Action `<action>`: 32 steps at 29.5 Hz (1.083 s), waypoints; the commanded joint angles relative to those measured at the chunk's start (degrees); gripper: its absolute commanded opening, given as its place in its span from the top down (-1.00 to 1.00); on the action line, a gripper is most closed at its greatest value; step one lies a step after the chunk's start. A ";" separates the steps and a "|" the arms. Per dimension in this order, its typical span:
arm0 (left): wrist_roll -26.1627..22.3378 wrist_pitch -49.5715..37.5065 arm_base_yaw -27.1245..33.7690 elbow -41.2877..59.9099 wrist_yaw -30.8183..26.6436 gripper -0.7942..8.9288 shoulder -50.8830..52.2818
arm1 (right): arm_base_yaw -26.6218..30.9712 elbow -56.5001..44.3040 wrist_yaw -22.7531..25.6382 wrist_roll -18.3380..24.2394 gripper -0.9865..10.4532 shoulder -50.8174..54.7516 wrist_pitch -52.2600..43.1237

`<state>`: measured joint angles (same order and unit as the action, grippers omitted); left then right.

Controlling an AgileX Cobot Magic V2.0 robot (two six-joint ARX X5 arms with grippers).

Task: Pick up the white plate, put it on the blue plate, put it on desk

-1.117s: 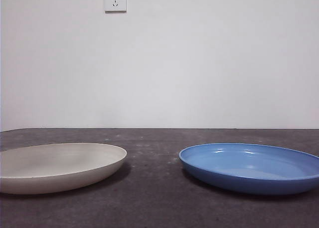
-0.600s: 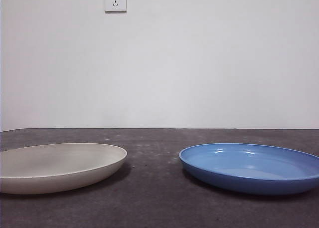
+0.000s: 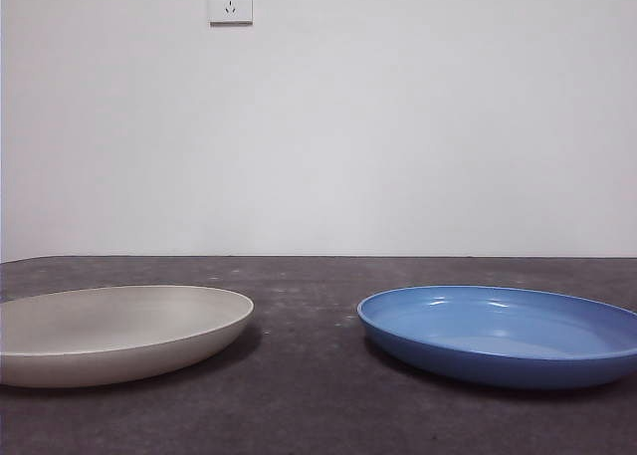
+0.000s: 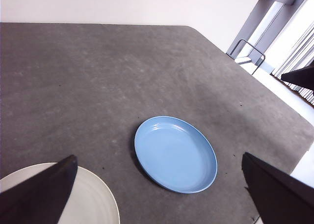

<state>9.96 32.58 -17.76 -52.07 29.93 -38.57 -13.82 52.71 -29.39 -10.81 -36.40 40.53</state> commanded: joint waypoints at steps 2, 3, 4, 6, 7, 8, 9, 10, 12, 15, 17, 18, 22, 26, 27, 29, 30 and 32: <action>3.32 -0.68 -0.22 -1.14 0.17 -0.69 -0.20 | -0.24 0.76 0.02 -0.31 -0.34 -0.17 -0.72; 4.57 -0.57 -0.20 -1.16 0.48 -0.69 -0.24 | -0.24 0.76 0.02 -0.31 -0.34 -0.17 -0.92; 6.10 -0.28 -0.11 -1.25 0.59 -0.69 -0.48 | -0.24 0.76 0.02 -0.31 -0.34 -0.17 -1.07; 8.28 0.59 0.37 -1.57 0.57 -0.69 -1.03 | -0.24 0.76 0.00 -0.33 -0.34 -0.17 -1.05; 8.87 1.22 0.72 -1.88 0.59 -0.69 -1.38 | -0.24 0.76 -0.02 -0.33 -0.34 -0.17 -1.05; 9.35 2.08 1.20 -2.32 0.59 -0.69 -1.95 | -0.24 0.76 -0.24 -0.33 -0.34 -0.17 -1.05; 9.62 3.23 1.73 -2.89 0.59 -0.69 -2.73 | -0.24 0.76 -0.44 -0.31 -0.34 -0.17 -1.05; 9.64 4.35 2.23 -3.43 0.59 -0.69 -3.56 | -0.24 0.76 -0.42 -0.28 -0.34 -0.17 -1.05; 9.53 7.61 3.56 -4.94 0.57 -0.69 -5.97 | -0.24 0.76 -0.42 -0.26 -0.34 -0.17 -1.05; 7.93 12.22 5.88 -7.28 0.57 -0.69 -10.01 | -0.24 0.76 -0.42 -0.33 -0.34 -0.17 -0.96; 7.06 14.27 7.34 -8.44 0.57 -0.69 -12.90 | -0.24 0.76 -0.44 -0.35 -0.34 -0.17 -0.70; 6.73 14.99 8.09 -8.90 0.59 -0.69 -14.40 | -0.24 0.76 -0.44 -0.35 -0.34 -0.17 -0.46; 4.98 17.44 11.19 -9.92 1.20 -0.69 -20.28 | -0.24 0.76 -0.61 -0.33 -0.34 -0.17 0.79; 2.71 18.40 15.04 -9.97 3.58 -0.69 -26.47 | -0.24 0.76 -0.61 -0.31 -0.34 -0.17 1.99; 2.40 18.45 15.98 -9.97 3.56 -0.69 -27.98 | -0.24 0.76 -0.61 -0.31 -0.34 -0.17 2.25; 1.84 18.45 17.79 -9.97 3.56 -0.69 -30.84 | -0.24 0.76 -0.61 -0.31 -0.34 -0.17 2.60; 1.38 18.45 18.73 -9.97 3.54 -0.69 -32.35 | -0.24 0.76 -0.61 -0.31 -0.34 -0.17 2.80; 0.39 18.40 20.31 -9.97 3.48 -0.69 -35.04 | -0.24 0.76 -0.61 -0.31 -0.34 -0.17 2.89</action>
<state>12.43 51.13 2.07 -60.71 33.04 -72.07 -13.82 52.71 -29.82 -10.81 -36.40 43.59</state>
